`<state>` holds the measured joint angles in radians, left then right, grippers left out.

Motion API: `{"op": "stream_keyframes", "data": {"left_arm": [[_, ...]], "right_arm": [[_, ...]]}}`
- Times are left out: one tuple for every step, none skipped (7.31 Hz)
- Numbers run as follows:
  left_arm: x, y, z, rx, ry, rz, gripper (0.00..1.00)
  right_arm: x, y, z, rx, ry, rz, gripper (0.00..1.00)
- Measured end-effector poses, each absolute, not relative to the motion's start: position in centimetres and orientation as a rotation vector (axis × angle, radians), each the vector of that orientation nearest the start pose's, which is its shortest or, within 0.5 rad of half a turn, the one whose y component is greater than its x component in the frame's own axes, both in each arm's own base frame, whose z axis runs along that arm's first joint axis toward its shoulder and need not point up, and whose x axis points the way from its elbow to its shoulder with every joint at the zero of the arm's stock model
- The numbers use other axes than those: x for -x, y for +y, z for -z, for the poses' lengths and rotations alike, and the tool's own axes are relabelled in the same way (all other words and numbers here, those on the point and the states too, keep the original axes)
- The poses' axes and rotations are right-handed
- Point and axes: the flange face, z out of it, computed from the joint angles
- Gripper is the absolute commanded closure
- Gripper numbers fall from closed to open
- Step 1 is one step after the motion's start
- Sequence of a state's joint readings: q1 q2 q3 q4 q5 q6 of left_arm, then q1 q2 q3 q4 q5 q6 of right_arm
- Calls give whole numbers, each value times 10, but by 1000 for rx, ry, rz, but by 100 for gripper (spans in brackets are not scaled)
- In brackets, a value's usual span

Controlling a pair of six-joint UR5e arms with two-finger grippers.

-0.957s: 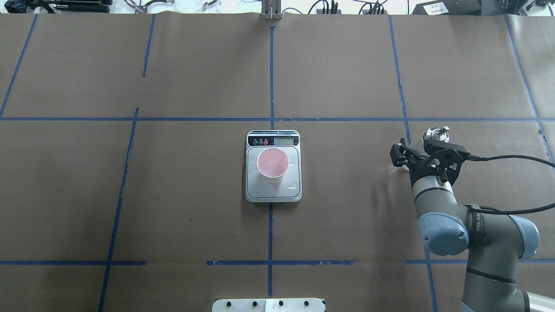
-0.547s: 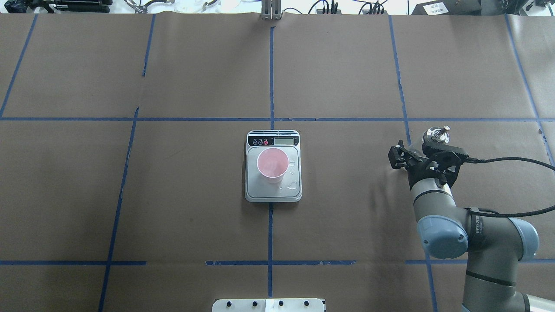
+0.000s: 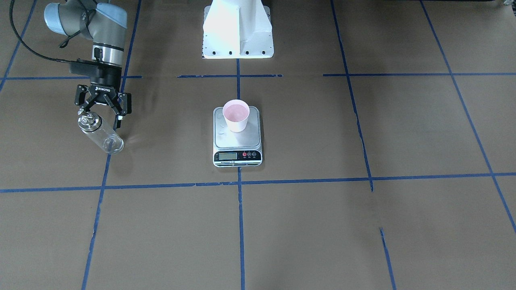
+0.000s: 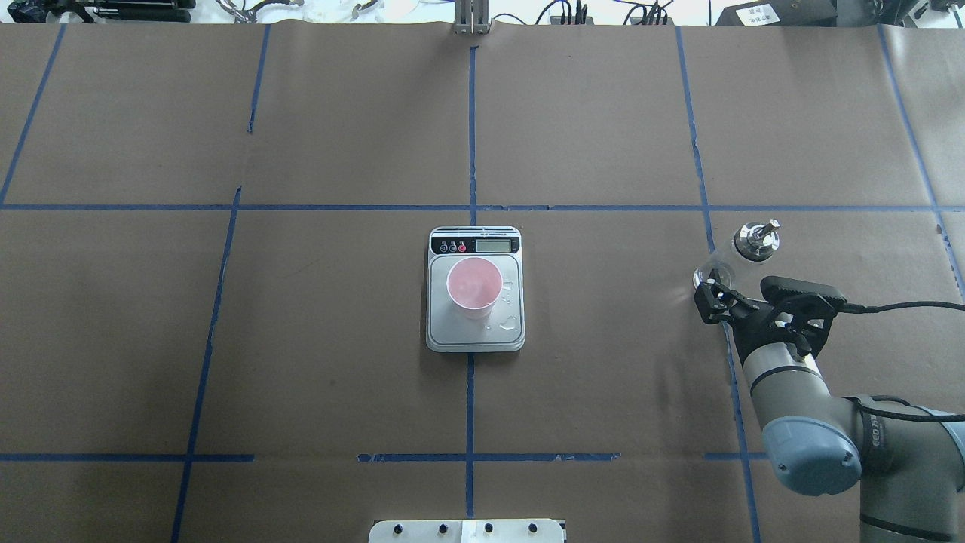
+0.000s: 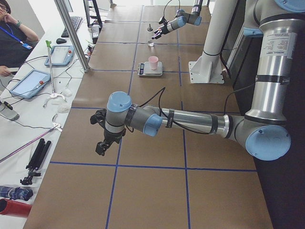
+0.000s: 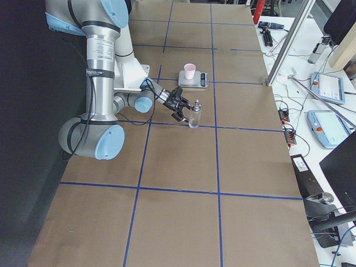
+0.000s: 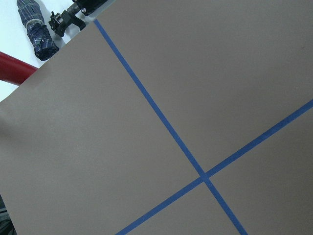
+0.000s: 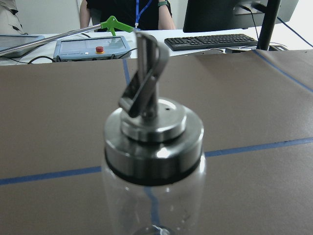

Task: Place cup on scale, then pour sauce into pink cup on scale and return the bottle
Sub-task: 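Lower the glass bottle onto the table with the right gripper, then open the right gripper and withdraw it away from the bottle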

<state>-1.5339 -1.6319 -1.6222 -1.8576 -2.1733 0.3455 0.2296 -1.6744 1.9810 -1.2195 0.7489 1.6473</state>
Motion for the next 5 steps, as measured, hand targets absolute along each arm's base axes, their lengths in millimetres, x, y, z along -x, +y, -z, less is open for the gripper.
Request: {"op": "stream_keyframes", "data": {"left_arm": [[57, -542, -579, -480, 532, -487, 0], [57, -541, -579, -481, 532, -488, 0], [57, -541, -579, -480, 533, -488, 0], [57, -539, -580, -478, 533, -487, 0], [57, -537, -583, -474, 534, -486, 0]], "right_arm": [[387, -294, -458, -847, -573, -543, 0], [381, -282, -452, -847, -591, -536, 0], [371, -271, -446, -854, -602, -525, 0], [361, -265, -438, -869, -597, -515, 0], [348, -262, -420, -877, -573, -501, 0]]}}
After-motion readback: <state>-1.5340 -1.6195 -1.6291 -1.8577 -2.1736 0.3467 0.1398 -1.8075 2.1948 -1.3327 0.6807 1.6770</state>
